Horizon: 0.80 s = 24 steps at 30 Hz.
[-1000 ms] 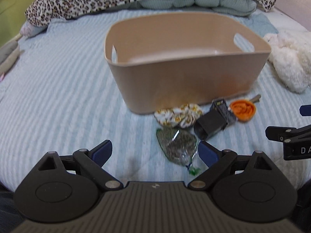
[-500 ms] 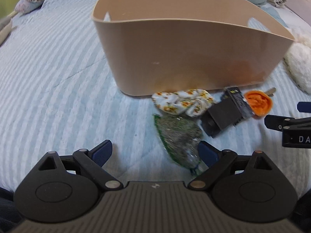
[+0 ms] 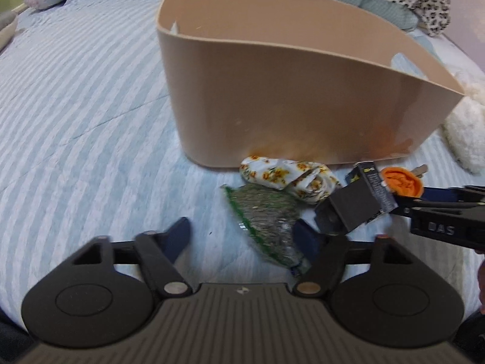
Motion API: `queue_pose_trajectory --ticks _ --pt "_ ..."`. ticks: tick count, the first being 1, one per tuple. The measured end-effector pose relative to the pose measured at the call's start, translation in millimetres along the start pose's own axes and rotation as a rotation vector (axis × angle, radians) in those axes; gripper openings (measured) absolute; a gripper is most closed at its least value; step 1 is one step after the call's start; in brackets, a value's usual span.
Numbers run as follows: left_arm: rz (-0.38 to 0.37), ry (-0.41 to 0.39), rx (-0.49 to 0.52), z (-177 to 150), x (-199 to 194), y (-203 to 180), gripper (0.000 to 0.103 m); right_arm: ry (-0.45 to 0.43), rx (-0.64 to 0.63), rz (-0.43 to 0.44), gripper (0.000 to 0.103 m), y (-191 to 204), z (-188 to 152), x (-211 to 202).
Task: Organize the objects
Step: 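Grasp the orange silicone piece with the right gripper while the left grasps the green snack bag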
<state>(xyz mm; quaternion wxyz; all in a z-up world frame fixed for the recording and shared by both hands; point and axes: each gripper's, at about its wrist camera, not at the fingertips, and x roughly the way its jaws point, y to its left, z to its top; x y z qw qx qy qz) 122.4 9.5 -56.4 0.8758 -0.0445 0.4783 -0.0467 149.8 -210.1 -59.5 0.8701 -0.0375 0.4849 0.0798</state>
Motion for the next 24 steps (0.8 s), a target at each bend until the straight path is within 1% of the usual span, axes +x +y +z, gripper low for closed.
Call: queue_pose_trajectory --ticks 1,2,3,4,5,6,8,12,15,21,24 --pt "-0.010 -0.004 0.012 -1 0 -1 0.055 -0.003 -0.005 0.007 0.038 1 0 0" --pt "-0.022 -0.008 0.024 -2 0 -2 0.051 -0.005 -0.010 0.010 0.032 2 0 0" --pt "-0.034 -0.012 0.033 -3 0 -4 0.041 -0.009 -0.012 0.014 0.026 3 0 -1" --pt "-0.047 -0.016 0.037 -5 -1 -4 0.036 -0.011 -0.013 0.023 0.022 3 0 -1" --pt "-0.055 -0.017 0.038 -4 -1 -3 0.033 -0.012 -0.014 0.032 0.018 3 -1 -2" --pt "-0.063 -0.017 0.040 -5 -3 -3 0.031 -0.014 -0.016 0.033 0.017 3 -2 -4" --pt "-0.075 -0.015 0.034 -6 -7 -4 0.029 -0.015 -0.020 0.035 0.013 4 -5 -8" --pt "-0.070 -0.024 0.001 -9 -17 3 0.025 -0.009 -0.016 0.043 0.013 5 -12 -21" --pt "-0.061 -0.040 0.016 -9 -22 -2 0.024 -0.016 -0.009 0.046 0.013 3 -12 -29" --pt "-0.065 -0.089 0.051 -11 -42 -7 0.023 -0.047 0.028 0.055 0.013 1 -15 -53" --pt "-0.053 -0.129 0.085 -13 -57 -9 0.023 -0.065 0.035 0.055 0.013 -2 -15 -63"
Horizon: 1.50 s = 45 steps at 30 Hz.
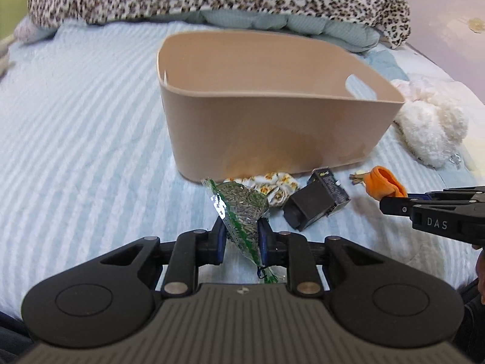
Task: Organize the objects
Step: 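Grasp the orange silicone piece with the right gripper while the left grasps the green snack bag, then carry both items over the basket and open both grippers to release them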
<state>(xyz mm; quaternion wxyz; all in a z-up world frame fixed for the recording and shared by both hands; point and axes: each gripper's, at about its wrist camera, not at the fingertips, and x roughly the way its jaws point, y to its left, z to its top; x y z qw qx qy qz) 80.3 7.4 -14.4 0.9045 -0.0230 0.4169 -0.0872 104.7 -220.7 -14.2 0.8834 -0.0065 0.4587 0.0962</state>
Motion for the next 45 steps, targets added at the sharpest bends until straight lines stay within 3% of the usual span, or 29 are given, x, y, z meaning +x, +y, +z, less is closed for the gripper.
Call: queue_pose_trajectory --ticks 7,16,22,27,37,45 --pt "0.007 -0.080 0.044 6 -29 -3 0.023 -0.091 0.031 0.022 0.013 -3 9 -35" --pt "0.006 -0.205 0.035 39 -62 -4 0.023 -0.247 0.053 0.019 0.013 -7 39 -70" --pt "0.037 -0.242 0.050 66 -60 -9 0.023 -0.309 0.064 0.024 0.013 -8 61 -74" --pt "0.071 -0.265 0.070 88 -46 -14 0.023 -0.358 0.018 -0.026 0.013 0 78 -69" --pt "0.141 -0.187 0.018 117 20 -5 0.023 -0.294 0.019 -0.018 0.013 3 106 -24" --pt "0.177 -0.101 0.054 116 72 4 0.023 -0.208 -0.024 -0.065 0.013 11 108 22"
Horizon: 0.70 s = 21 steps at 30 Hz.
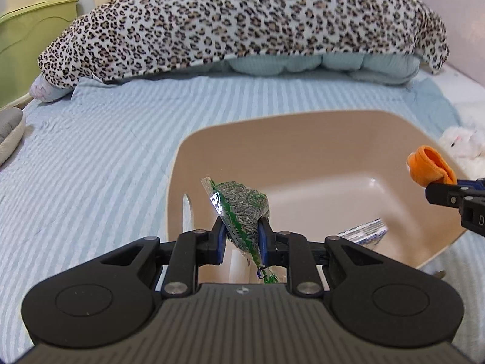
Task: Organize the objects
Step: 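Carry both items over the basket and open both grippers to release them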
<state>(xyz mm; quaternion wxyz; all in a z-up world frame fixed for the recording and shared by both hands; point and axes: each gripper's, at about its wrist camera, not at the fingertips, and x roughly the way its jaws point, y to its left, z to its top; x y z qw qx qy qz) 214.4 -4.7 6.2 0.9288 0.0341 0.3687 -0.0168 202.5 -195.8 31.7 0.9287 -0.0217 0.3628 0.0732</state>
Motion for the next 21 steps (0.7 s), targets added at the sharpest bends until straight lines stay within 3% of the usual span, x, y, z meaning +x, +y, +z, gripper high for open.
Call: queue_pose_trajectory --ticks 8,10,11,12,14,15,16,21 --pt "0.028 0.015 0.069 -5 13 -9 0.024 0.066 -0.054 -0.027 0.014 7 -4 28" --pt "0.025 0.019 0.066 -4 13 -9 0.025 0.081 -0.066 -0.024 0.022 10 -7 31" --pt "0.021 0.013 0.060 -4 11 -8 0.025 0.081 -0.073 -0.027 0.033 11 -8 30" --pt "0.014 0.002 0.052 -4 8 -8 0.028 0.077 -0.080 -0.026 0.037 12 -9 29" --pt "0.004 -0.015 0.041 -3 1 -7 0.043 0.065 -0.087 -0.030 0.045 14 -10 24" --pt "0.007 -0.021 0.038 -3 -4 -8 0.063 0.056 -0.091 -0.031 0.052 14 -10 20" --pt "0.012 -0.033 0.034 -2 -10 -8 0.075 0.048 -0.095 -0.031 0.056 15 -10 16" --pt "0.012 -0.067 0.028 1 -39 -7 0.086 0.015 -0.098 -0.034 0.074 10 -9 -10"
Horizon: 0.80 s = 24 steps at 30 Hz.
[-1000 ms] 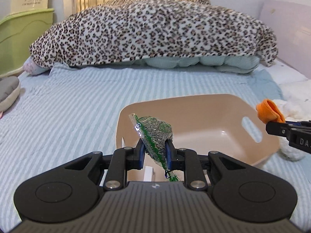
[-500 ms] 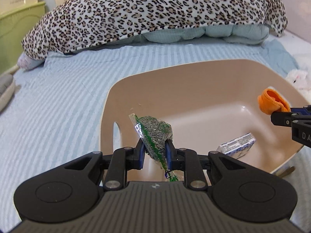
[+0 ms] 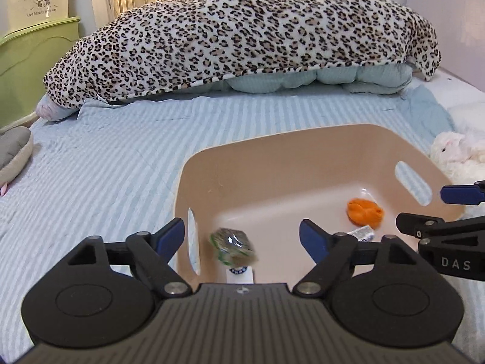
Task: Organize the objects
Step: 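Carry both items over the basket and open both grippers to release them, then grasp the hair clip with the right gripper while the left grasps the floral scrunchie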
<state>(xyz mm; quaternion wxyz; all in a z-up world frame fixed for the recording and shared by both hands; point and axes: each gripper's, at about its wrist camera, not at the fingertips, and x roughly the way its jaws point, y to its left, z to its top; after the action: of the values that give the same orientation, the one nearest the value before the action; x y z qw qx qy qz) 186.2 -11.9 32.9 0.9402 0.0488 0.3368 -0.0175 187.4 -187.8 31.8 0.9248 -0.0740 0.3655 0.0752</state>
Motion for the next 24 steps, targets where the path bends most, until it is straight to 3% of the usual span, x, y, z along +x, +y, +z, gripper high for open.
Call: queue_pose_trajectory --ticks 4,6,16,24 --pt "0.005 0.014 -0.015 -2 -17 4 0.092 0.006 0.015 0.018 0.084 -9 -7 -18" --pt "0.003 0.026 -0.028 -5 -25 5 0.092 0.004 0.021 0.010 0.095 -13 -10 -25" --pt "-0.038 0.079 -0.027 -27 -48 7 0.092 0.034 0.051 -0.005 0.099 -27 -34 -45" --pt "-0.034 0.166 -0.015 -48 -33 5 0.092 0.101 0.053 -0.020 0.100 -29 -55 -31"
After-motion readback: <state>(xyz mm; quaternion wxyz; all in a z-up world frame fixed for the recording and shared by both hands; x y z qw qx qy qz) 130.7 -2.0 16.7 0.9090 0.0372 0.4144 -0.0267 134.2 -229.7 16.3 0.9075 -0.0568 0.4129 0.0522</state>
